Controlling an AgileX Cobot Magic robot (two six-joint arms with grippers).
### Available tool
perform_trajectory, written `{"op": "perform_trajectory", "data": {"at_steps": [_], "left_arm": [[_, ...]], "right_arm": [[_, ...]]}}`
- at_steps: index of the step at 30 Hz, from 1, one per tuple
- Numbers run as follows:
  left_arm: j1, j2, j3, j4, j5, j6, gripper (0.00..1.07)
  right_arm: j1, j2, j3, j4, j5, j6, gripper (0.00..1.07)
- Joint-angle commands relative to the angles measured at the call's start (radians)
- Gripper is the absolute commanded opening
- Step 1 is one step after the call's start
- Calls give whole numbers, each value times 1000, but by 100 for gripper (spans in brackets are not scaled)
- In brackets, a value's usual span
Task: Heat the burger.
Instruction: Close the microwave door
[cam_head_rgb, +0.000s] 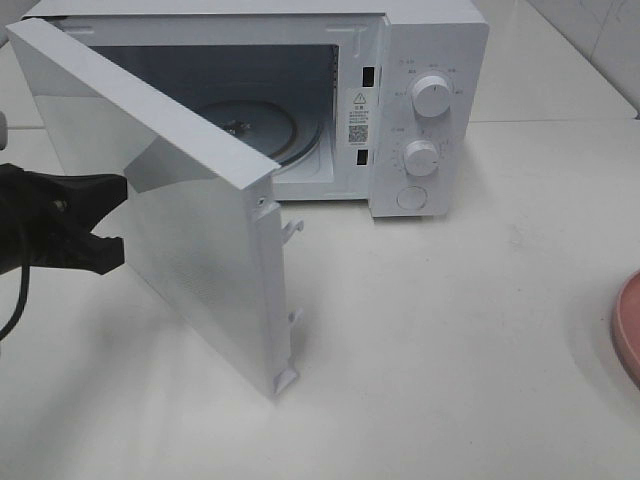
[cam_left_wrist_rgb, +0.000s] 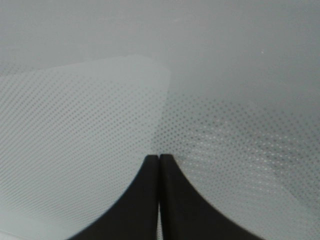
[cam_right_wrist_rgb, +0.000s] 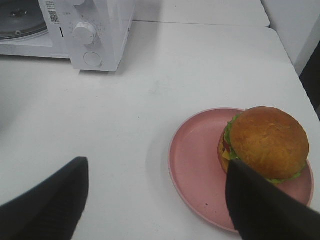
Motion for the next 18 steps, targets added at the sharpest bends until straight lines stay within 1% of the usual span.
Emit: {"op": "perform_trajectory", "data": {"at_steps": [1, 2, 3, 4, 5, 6, 7, 8, 9, 10, 11, 12, 13, 15, 16, 17, 18], "left_arm": [[-37, 14, -26, -66, -11, 25, 0], [-71, 30, -42, -110, -11, 45, 0], [-88, 38, -51, -130, -11, 59, 0], [-88, 38, -51, -130, -11, 59, 0], [-118, 55, -69, -171, -11, 82, 0], [-118, 55, -69, -171, -11, 82, 0], [-134, 64, -80, -193, -11, 93, 0], [-163, 86, -100, -235, -10, 110, 0], [-163, 86, -100, -235, -10, 110, 0], [-191, 106, -124, -271, -10, 114, 0], [-206, 117, -136, -286, -10, 115, 0], [-206, 117, -136, -286, -10, 115, 0], [-232, 134, -158, -307, -10, 119, 0], [-245, 144, -169, -316, -10, 124, 0], [-269, 163, -190, -338, -8, 136, 0], [-269, 163, -190, -338, -8, 136, 0], [-293, 180, -216, -366, -2, 158, 0]], "right_arm": [[-7, -27, 3, 4, -16, -11, 75], [-7, -27, 3, 4, -16, -11, 75], [-7, -27, 3, 4, -16, -11, 75], [-7, -27, 3, 4, -16, -11, 75], [-7, -27, 3, 4, -16, -11, 75], [-7, -27, 3, 4, -16, -11, 75], [-7, -27, 3, 4, -16, -11, 75], [-7, -27, 3, 4, -16, -11, 75], [-7, -27, 3, 4, -16, -11, 75], [-7, -27, 3, 4, -16, -11, 75], [-7, -27, 3, 4, -16, -11, 75], [-7, -27, 3, 4, -16, -11, 75], [-7, -27, 3, 4, -16, -11, 75], [-7, -27, 3, 4, -16, -11, 75], [-7, -27, 3, 4, -16, -11, 75], [-7, -27, 3, 4, -16, -11, 75], [-7, -27, 3, 4, -16, -11, 75]]}}
